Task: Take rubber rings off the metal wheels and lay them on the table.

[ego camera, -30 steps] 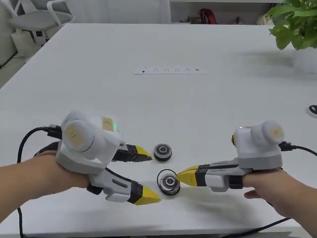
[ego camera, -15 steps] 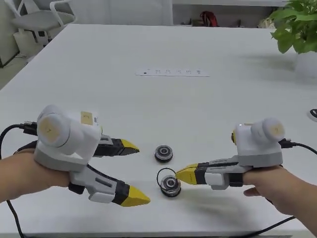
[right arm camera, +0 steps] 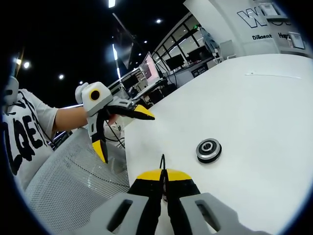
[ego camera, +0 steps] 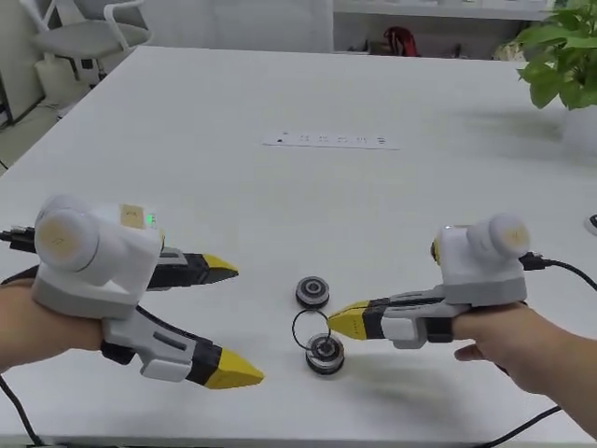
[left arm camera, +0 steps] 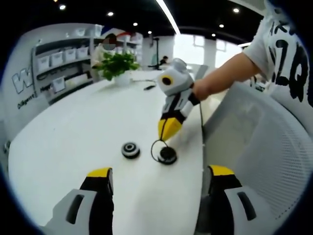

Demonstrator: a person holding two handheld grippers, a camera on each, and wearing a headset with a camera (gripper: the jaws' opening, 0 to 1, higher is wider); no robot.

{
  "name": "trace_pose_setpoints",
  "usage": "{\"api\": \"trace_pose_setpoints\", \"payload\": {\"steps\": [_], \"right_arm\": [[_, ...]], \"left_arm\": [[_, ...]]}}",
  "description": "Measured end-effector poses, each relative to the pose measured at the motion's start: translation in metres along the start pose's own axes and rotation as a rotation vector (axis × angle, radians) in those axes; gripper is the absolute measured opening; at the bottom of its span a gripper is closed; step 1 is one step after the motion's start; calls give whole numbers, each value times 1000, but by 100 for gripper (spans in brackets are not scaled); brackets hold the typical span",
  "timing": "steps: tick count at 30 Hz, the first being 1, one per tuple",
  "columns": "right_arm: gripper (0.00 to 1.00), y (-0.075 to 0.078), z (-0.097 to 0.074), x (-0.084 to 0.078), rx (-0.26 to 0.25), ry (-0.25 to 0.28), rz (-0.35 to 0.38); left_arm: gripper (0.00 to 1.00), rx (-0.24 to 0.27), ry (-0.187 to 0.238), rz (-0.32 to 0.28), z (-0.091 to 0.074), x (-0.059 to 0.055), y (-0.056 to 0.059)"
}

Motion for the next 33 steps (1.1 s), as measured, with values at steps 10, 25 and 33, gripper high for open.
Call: {"api": "trace_pose_setpoints", "payload": {"steps": [10,25,33], "right_arm": [[0,-3,12,6,16,-20,-20],[0,-10,34,8,29,-75,-54],[0,-6,43,3,32,-118,-73]], "left_arm": [[82,19,6,-16,-11,-5,-2],[83,49,-3,-32,-23,-11,-6],[83,53,-2,-43,-24,-13,-5]]}}
Point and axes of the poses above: the centre of the closed fingertips' face, and the gripper's own axes: z roughly forward along the fingers, y roughly to its right, x roughly out of its top, the point moved 6 cm from there along -z, roughly backward along the fingers, and after that the axes turned 2 degrees about y, right-handed, at the moved point
